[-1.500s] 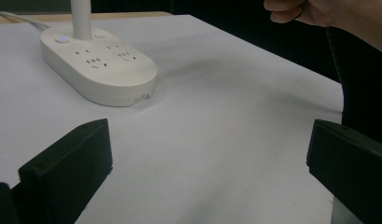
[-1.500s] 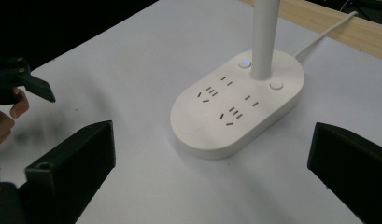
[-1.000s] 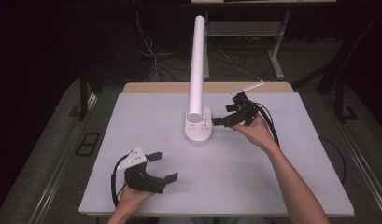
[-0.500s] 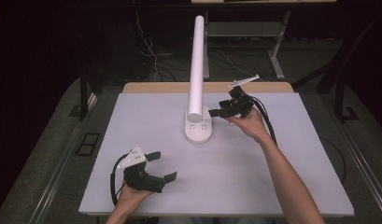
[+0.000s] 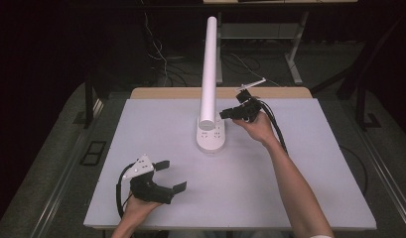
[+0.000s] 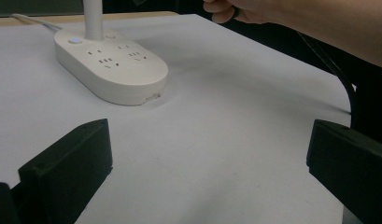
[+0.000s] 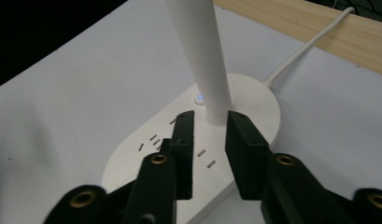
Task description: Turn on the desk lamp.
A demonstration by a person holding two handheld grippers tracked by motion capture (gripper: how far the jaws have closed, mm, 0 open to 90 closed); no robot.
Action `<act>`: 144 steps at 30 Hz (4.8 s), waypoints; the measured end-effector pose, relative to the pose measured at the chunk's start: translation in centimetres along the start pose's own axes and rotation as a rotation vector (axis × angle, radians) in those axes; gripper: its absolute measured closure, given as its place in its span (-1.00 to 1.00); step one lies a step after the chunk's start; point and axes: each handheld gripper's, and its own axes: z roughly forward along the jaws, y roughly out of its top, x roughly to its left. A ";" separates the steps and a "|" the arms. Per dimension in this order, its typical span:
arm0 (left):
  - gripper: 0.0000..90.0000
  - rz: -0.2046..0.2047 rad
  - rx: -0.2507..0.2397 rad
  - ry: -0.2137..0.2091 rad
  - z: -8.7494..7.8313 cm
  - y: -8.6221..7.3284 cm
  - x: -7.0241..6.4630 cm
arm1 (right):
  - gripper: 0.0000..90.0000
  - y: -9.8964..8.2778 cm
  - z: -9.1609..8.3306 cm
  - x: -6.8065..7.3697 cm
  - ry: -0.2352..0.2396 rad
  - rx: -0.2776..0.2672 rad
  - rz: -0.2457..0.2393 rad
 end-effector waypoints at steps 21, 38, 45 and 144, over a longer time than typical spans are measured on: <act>-1.00 -0.007 -0.005 0.003 -0.1 0.0 0.2 | 0.99 -1.0 4.2 -1.6 -0.029 0.010 0.081; -1.00 -0.005 0.001 -0.001 0.0 0.0 0.3 | 0.99 -1.6 5.2 -2.8 -0.019 -0.030 0.106; -1.00 -0.002 0.001 -0.003 0.0 0.0 0.3 | 1.00 -1.6 5.3 -2.6 -0.013 -0.032 0.105; -1.00 -0.005 0.014 -0.017 0.8 -0.1 -0.4 | -0.99 -10.4 -13.0 3.3 -0.079 -0.140 0.033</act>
